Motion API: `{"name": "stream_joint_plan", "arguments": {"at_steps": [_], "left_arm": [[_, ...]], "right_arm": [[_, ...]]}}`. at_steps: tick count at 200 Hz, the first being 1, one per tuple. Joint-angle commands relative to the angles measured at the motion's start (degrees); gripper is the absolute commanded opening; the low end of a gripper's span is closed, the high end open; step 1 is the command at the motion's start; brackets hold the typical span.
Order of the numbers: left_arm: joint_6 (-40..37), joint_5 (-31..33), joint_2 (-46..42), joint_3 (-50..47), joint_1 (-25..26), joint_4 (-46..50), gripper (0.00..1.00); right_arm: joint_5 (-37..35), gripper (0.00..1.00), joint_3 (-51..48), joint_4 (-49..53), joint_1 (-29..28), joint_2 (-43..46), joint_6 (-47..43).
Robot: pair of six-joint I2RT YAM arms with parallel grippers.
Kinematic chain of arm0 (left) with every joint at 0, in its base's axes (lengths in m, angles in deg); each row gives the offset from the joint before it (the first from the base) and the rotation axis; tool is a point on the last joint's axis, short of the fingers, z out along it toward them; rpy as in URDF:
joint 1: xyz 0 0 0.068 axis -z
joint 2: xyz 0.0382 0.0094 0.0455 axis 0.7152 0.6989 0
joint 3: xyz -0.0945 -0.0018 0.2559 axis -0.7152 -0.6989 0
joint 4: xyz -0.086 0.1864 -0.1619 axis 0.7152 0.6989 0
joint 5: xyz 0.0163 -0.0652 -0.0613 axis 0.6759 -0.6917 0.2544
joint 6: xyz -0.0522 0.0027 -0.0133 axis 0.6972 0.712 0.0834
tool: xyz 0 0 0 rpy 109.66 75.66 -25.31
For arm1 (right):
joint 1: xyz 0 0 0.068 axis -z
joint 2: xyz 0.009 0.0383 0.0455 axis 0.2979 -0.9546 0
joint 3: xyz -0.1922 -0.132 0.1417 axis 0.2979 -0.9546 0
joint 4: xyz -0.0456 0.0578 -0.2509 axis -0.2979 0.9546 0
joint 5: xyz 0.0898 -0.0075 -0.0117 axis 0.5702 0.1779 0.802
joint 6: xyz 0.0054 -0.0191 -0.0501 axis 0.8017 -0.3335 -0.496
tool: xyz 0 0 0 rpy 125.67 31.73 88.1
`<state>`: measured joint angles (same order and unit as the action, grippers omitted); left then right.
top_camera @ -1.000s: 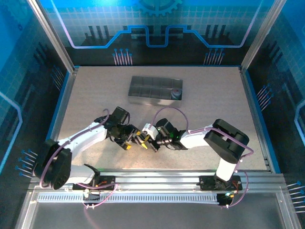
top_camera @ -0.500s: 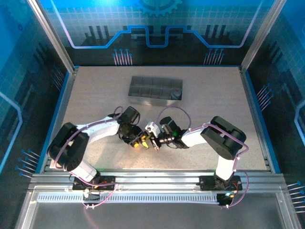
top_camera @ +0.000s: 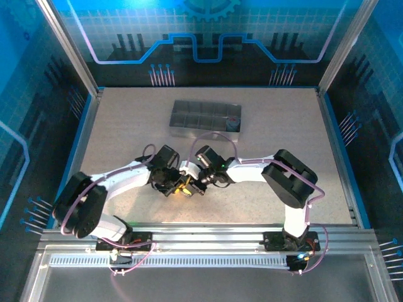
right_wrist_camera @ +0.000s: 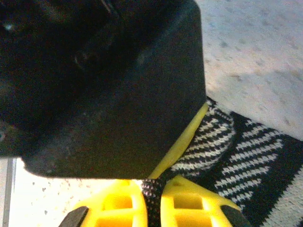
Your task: Roll the socks
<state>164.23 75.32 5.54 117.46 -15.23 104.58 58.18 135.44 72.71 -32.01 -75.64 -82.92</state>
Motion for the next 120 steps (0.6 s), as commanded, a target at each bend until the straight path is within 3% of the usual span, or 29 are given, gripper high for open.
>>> {"name": "stream_joint_plan", "arguments": {"at_steps": [1, 26, 56, 85, 120], "left_arm": [[8.76, 0.37, -3.01, -6.44, 1.48, 17.49, 0.0], [13.52, 1.15, -4.38, -4.55, 1.82, 18.45, 0.0], [13.68, 2.43, 2.5, 1.89, 1.9, 21.31, 0.0], [13.05, 1.63, 9.07, 6.3, 1.91, 22.28, 0.0], [10.93, 1.79, 12.99, 9.34, 1.9, 23.38, 0.0]], "right_arm": [[-8.4, 0.17, 3.63, 9.96, -2.24, -3.49, -15.89], [-10.65, 0.4, 2.01, 4.4, -4.26, 2.37, -17.51], [-19.89, 0.55, -7.22, -6.6, -8.06, 13.78, -12.93], [-31.61, 0.6, -15.64, -12.46, -14.84, 20.11, -7.11], [-41.36, 0.6, -17.07, -14.76, -21.1, 17.93, -2.8]]}}
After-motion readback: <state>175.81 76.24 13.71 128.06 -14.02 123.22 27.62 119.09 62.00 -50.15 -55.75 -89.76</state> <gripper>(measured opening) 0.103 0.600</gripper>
